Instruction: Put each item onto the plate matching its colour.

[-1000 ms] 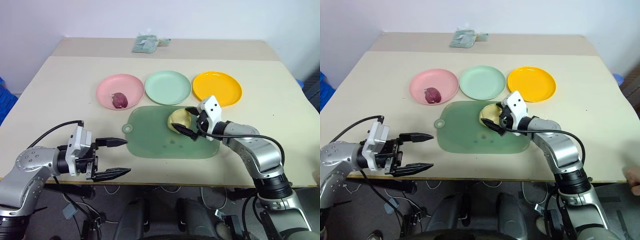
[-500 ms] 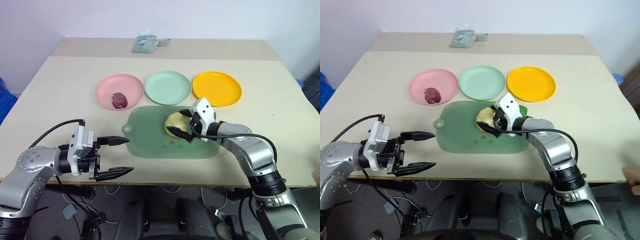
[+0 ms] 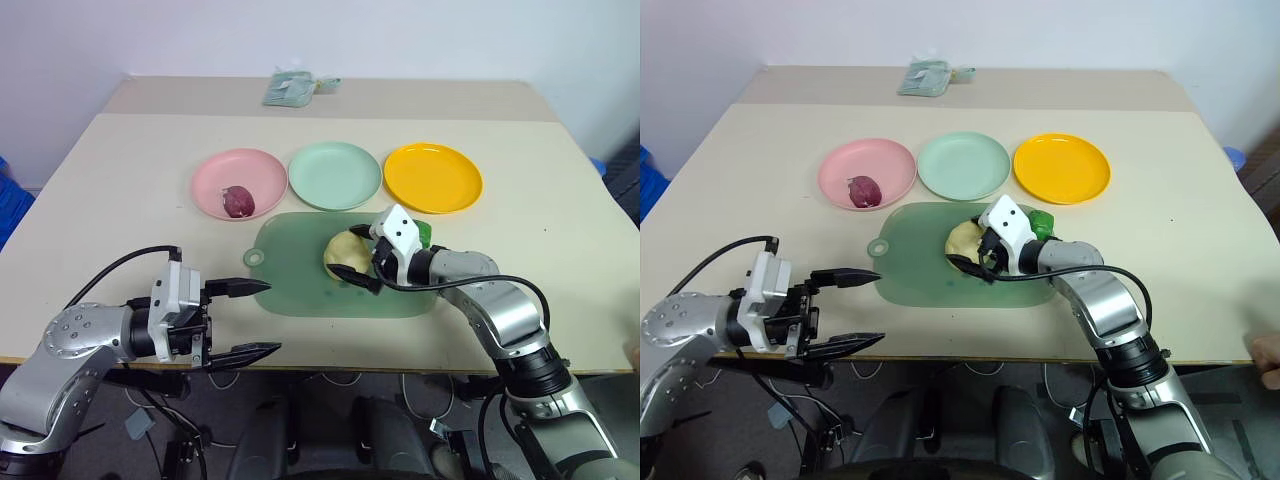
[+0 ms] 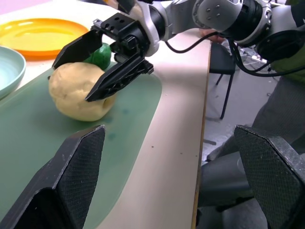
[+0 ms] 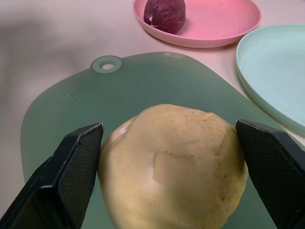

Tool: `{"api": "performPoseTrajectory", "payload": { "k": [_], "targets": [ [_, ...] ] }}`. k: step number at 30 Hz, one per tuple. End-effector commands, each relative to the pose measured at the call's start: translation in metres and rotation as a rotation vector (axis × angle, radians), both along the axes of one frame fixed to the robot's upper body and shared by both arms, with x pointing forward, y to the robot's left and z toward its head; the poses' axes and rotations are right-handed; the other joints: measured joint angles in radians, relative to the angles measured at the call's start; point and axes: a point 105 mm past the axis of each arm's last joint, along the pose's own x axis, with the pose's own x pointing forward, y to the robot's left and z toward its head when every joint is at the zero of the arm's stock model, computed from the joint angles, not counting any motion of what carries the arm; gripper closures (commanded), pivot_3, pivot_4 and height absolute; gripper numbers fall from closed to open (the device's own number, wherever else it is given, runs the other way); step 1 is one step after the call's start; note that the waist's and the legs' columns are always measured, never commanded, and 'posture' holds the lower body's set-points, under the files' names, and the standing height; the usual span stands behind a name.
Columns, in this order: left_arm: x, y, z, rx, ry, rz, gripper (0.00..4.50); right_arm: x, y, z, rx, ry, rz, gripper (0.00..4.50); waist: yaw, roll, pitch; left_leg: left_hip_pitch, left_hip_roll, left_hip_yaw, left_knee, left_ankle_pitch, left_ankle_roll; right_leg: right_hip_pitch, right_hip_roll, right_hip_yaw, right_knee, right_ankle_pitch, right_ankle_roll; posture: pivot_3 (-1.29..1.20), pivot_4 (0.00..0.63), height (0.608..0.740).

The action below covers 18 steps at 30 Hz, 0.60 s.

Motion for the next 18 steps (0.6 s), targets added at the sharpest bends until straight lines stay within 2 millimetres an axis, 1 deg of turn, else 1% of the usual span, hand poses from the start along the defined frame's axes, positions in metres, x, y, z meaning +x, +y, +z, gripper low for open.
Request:
{"api": "performPoseTrajectory", "payload": {
  "k": [1,2,3,4,5,6,9,14,18],
  "targets": [
    [-0.005,-0.006,0.006,-0.012,-0.027,-0.019,0.0,-0.004,-0.004,-0.021,-0.046,0.069,-0.006,0.56,0.0,0.0,0.0,0.0,0.0,0.0,0.0,0.0,0.0,0.0,0.0,0.0,0.0,0.0,0.0,0.0,0.15,0.74],
    [-0.006,-0.006,0.006,-0.012,-0.027,-0.019,0.0,-0.003,-0.004,-0.021,-0.046,0.068,-0.007,0.83,0.0,0.0,-0.001,0.0,0.0,0.0,0.0,0.0,0.0,0.0,0.0,0.0,0.0,0.0,0.0,0.0,0.15,0.74],
    [-0.006,-0.006,0.006,-0.012,-0.029,-0.018,0.0,-0.003,-0.004,-0.021,-0.046,0.066,-0.008,1.27,0.0,-0.001,-0.001,0.0,0.0,0.0,0.0,0.0,0.0,0.0,0.0,0.0,0.0,0.0,0.0,0.0,0.15,0.74],
    [-0.006,-0.007,0.006,-0.013,-0.03,-0.017,0.0,-0.002,-0.004,-0.021,-0.046,0.064,-0.009,1.57,0.0,-0.001,-0.001,0.001,0.0,0.0,0.0,0.0,0.0,0.0,0.0,0.0,0.0,0.0,0.0,0.0,0.15,0.74],
    [-0.007,-0.008,0.006,-0.014,-0.03,-0.016,0.0,-0.001,-0.004,-0.02,-0.042,0.057,-0.012,1.83,0.0,-0.001,-0.001,0.001,0.0,0.0,0.0,0.0,0.0,0.0,0.0,0.0,0.0,0.0,0.0,0.0,0.15,0.74],
    [-0.008,-0.008,0.006,-0.016,-0.031,-0.016,0.0,-0.001,-0.004,-0.019,-0.036,0.05,-0.016,1.96,0.0,-0.001,-0.001,0.001,0.0,0.0,0.0,0.0,0.0,0.0,0.0,0.0,0.0,0.0,0.0,0.0,0.15,0.74],
    [-0.009,-0.01,0.006,-0.019,-0.031,-0.014,0.0,0.002,-0.002,-0.009,0.005,0.018,-0.01,1.96,0.0,-0.001,-0.001,0.001,0.0,0.0,0.0,0.0,0.0,0.0,0.0,0.0,0.0,0.0,0.0,0.0,0.15,0.74],
    [-0.012,-0.014,0.005,-0.029,-0.036,-0.004,0.0,0.012,-0.001,0.021,0.097,-0.046,0.004,1.96,-0.002,0.0,-0.001,0.001,0.0,0.0,0.0,0.0,0.0,0.0,0.0,0.0,0.0,0.0,0.0,0.0,0.15,0.74],
    [-0.013,-0.016,0.005,-0.036,-0.04,0.004,0.0,0.017,0.001,0.041,0.15,-0.095,0.038,1.96,0.001,0.0,0.0,0.0,0.0,0.0,-0.002,0.0,0.0,0.0,0.0,0.0,0.0,0.0,0.0,0.0,0.15,0.74]
  ]
}}
